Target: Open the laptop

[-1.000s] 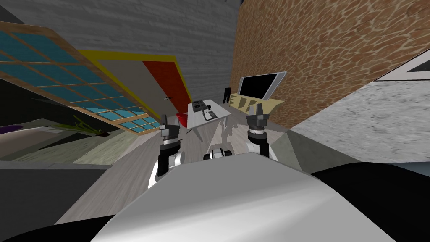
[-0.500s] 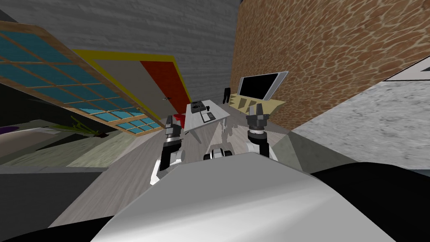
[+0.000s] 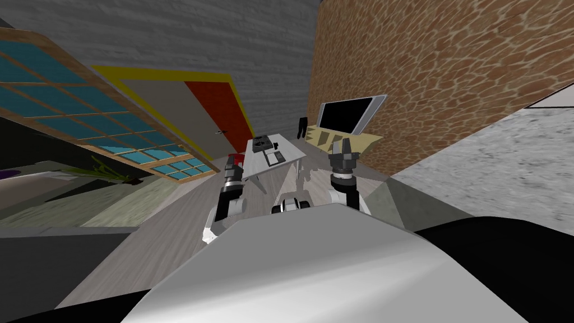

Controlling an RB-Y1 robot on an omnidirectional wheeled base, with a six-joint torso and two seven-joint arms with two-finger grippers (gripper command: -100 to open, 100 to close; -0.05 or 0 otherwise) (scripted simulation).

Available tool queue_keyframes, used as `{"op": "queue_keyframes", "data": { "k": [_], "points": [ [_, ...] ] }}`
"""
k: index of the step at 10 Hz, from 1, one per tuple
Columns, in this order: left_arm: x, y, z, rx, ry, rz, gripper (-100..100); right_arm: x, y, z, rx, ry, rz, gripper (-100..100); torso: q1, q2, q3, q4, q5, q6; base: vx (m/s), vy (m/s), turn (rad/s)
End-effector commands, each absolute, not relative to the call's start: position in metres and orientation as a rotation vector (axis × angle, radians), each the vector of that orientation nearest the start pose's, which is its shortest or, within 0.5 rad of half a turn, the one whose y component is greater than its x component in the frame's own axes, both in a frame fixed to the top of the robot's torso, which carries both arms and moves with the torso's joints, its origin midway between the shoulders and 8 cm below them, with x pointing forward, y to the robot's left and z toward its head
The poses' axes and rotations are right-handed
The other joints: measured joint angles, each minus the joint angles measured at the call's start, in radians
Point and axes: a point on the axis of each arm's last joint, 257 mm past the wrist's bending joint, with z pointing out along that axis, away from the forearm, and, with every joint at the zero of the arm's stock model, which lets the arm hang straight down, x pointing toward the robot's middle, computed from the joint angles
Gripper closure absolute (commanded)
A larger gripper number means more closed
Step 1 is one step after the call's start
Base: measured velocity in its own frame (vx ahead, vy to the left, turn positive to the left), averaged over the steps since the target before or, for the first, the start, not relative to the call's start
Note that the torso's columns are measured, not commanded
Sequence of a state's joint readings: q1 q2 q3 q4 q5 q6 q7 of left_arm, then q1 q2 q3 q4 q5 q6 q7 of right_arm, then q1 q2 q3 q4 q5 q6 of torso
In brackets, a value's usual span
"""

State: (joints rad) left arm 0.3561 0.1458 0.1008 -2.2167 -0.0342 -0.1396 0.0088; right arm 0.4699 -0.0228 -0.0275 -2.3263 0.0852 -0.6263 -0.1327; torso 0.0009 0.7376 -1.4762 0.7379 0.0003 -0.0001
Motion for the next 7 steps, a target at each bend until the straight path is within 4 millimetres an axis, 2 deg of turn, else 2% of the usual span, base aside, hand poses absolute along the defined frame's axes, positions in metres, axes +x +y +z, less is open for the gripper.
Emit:
{"op": "queue_keyframes", "data": {
  "k": [1,7],
  "points": [
    [0.425,0.317,-0.035,-0.79,0.952,-1.073,-100,0.313,-0.261,0.074,0.463,0.523,1.404,0,0.0,0.0,0.0,0.0,0.0,0.0,0.086,-0.079,0.009],
    [0.447,0.336,-0.068,-0.846,1.054,-0.953,-100,0.313,-0.261,0.074,0.463,0.523,1.404,0,-0.001,0.001,0.0,0.0,0.0,0.0,0.08,-0.078,0.008]
  ]
}}
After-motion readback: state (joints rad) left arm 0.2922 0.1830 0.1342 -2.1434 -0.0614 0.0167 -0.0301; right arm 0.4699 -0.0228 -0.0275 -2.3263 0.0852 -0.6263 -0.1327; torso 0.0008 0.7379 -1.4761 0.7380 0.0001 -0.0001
